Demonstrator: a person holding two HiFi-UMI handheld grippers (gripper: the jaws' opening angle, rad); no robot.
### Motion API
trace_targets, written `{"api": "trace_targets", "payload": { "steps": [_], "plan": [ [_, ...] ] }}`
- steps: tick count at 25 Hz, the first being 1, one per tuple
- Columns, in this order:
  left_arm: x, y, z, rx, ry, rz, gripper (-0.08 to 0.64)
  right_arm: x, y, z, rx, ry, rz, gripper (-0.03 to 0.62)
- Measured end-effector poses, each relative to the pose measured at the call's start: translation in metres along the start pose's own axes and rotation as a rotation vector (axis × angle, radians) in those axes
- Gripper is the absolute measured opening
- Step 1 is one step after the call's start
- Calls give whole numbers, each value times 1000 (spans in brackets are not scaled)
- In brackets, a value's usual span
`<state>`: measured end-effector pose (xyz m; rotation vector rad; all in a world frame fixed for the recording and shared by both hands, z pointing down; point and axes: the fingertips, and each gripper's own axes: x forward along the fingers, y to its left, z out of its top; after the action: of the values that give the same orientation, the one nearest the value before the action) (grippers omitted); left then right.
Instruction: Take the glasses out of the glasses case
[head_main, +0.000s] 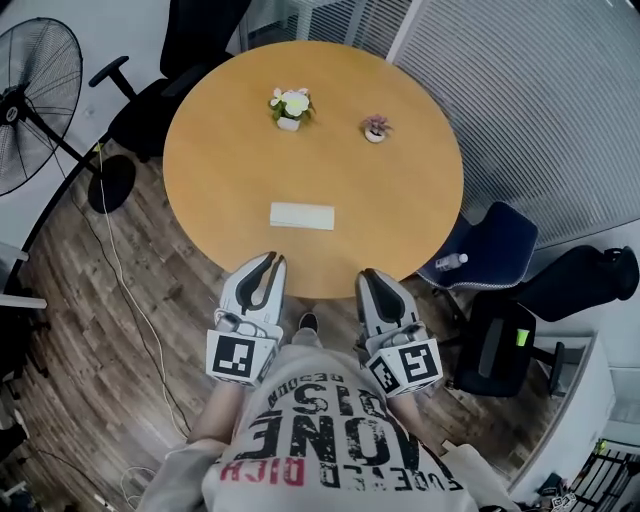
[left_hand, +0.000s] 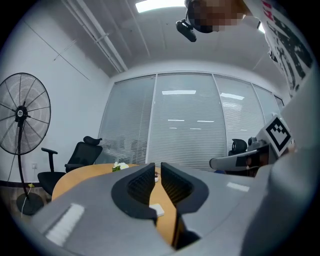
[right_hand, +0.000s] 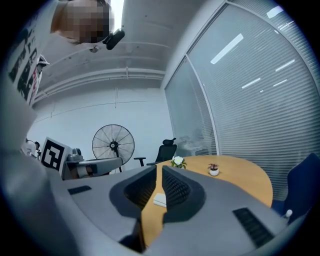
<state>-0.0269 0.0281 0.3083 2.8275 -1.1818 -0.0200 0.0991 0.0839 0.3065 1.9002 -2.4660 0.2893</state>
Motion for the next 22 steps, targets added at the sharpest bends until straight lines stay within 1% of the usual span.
{"api": "trace_targets", "payload": {
  "steps": [5, 11, 17, 22],
  "plan": [
    [19, -6, 0, -2, -9, 38, 44, 6, -25, 4, -6, 1, 27, 26],
    [22, -6, -3, -10, -3, 85, 43, 8, -39, 0, 2, 22, 51, 26],
    [23, 5, -9, -19, 6, 107, 41, 9, -47, -10, 21, 44, 37, 26],
    [32, 16, -9, -24, 4, 100, 41, 20, -50, -8, 21, 43, 20, 26]
  ]
}}
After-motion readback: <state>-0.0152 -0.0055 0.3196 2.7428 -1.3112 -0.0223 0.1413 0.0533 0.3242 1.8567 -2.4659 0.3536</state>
